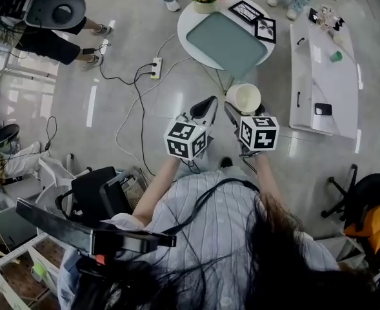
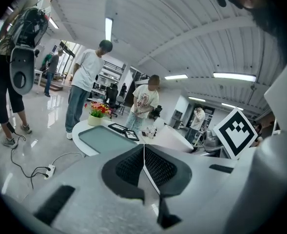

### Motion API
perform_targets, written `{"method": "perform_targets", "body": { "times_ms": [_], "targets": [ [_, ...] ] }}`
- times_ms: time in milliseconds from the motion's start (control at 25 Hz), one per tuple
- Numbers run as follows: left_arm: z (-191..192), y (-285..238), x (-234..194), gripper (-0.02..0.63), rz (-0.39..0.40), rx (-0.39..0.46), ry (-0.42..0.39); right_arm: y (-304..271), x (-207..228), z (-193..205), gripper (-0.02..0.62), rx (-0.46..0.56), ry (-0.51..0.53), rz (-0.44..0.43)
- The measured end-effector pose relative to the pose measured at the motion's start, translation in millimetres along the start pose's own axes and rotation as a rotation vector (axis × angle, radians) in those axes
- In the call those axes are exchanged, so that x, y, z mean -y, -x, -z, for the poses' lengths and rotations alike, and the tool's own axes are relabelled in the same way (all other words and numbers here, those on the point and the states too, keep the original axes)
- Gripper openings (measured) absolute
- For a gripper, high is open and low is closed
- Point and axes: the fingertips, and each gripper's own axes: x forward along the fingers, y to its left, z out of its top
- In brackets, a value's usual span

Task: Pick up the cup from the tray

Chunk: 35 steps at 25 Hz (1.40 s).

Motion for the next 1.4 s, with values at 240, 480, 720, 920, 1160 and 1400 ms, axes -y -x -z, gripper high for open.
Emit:
{"method": "perform_targets", "body": {
  "times_ms": [240,480,720,920,1160,1400],
  "targets": [
    [20.1,12.3,43.3,0.015,-0.046,0.029,-0.011,40.1,11.7,25.3,0.400,0.005,0.022,-0.036],
    [44.7,41.5,80.2,0.015,-0.106,0.059,0.001,79.7,9.5,56.1,0.400,-0.006,0.050,-0.078],
    [67.8,64.6,110.7,0.015,-0.130,0.051,-0.004,108.7,2.2,77.8,0.400,0.003,0.031,-0.124],
    [73.5,86.2,113.4,0.015,-0.157,0.052,-0.007,120.2,-13.6,90.9,0.400,0.003,0.025,-0.143],
    [79.4,99.1,113.6,0.015,-0.153,0.050,-0.013,129.6,-25.2,101.2,0.402,0.010,0.013,-0.137],
    [88.2,118.7,110.8,0.015,-0.132,0.042,-0.010,134.9,-44.9,113.3,0.400,0.008,-0.003,-0.123]
  ]
}}
